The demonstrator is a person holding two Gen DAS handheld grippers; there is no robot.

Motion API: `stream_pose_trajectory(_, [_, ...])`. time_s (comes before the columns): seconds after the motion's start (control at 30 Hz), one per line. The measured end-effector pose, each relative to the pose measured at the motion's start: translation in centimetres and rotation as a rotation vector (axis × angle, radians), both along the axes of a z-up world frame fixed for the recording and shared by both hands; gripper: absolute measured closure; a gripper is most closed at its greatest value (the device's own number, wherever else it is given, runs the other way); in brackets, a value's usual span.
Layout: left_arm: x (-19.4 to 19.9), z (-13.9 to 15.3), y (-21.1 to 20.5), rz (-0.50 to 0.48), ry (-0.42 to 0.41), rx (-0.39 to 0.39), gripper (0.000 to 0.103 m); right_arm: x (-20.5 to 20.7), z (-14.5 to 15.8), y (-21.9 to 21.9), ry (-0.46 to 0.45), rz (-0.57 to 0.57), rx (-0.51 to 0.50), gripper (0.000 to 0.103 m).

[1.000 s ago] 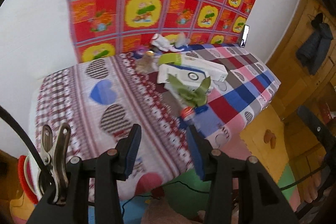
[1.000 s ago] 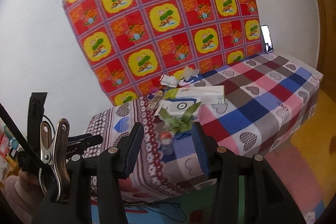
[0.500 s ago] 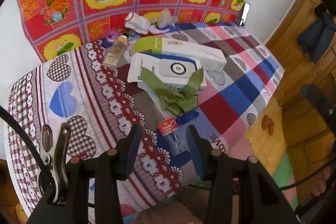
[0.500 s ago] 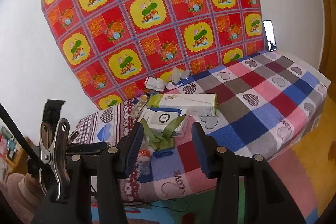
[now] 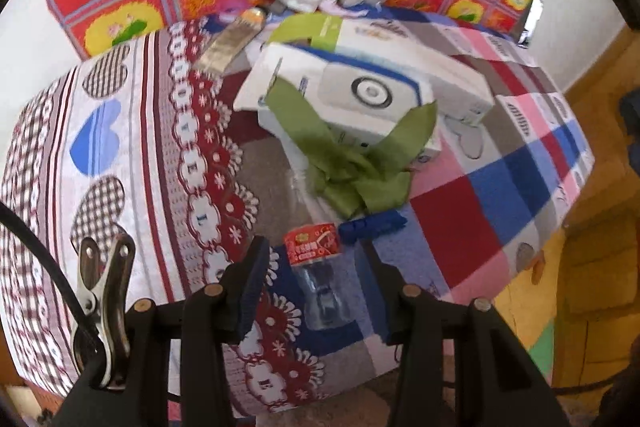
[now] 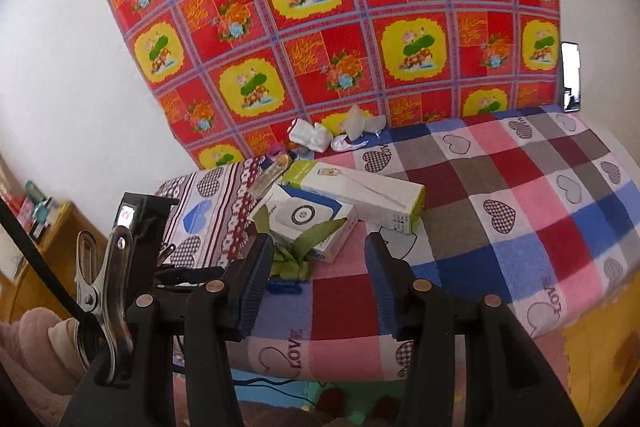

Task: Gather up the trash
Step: 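Reach the left tool to the clear bottle while the right tool reaches the green ribbon, then grasp the clear red-label bottle with the left tool while the right tool grasps the green ribbon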

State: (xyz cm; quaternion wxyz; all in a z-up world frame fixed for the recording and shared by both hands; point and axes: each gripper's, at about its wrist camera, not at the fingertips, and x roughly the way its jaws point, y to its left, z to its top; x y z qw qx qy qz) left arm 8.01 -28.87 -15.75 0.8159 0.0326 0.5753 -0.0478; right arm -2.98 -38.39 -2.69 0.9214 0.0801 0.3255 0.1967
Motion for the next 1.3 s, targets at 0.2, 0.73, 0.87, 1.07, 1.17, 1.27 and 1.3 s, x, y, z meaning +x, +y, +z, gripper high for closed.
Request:
stream_pose_trajectory(0.2, [0.4, -1.4, -0.6, 0.051, 0.006, 0.042, 0.058, 1.4, -0.9, -1.4, 0.025, 0.056, 0.008, 0.054])
stream_pose_trajectory(0.73, [-0.1, -1.7, 0.5, 0.135, -0.037, 0.012, 0.071, 3.3, -2.4, -1.7, 0.076, 0.117, 0.008, 0.054])
stream_pose_trajectory(0.87, [-0.3, -0.4, 1.7, 0.146, -0.069, -0.009, 0.071, 3.5, -3.0, -0.6, 0.100, 0.125, -0.005, 0.054])
stream_pose_trajectory(1.07, [-0.8, 1.6, 4.5, 0.184, -0.105, -0.032, 0.071, 4.1, -4.0, 1.3, 0.160, 0.135, 0.008, 0.054])
stream_pose_trajectory(1.17, [-1.3, 2.2, 6.2, 0.202, -0.117, -0.041, 0.071, 4.3, -4.5, 2.4, 0.187, 0.142, 0.010, 0.054])
stream_pose_trajectory(1.27, [-1.6, 2.6, 7.7, 0.214, -0.121, -0.038, 0.071, 4.5, -5.3, 3.6, 0.213, 0.144, 0.010, 0.054])
stream_pose_trajectory(1.3, [-1.7, 2.7, 8.3, 0.216, -0.125, -0.040, 0.071, 4.7, -5.5, 3.9, 0.219, 0.142, 0.006, 0.054])
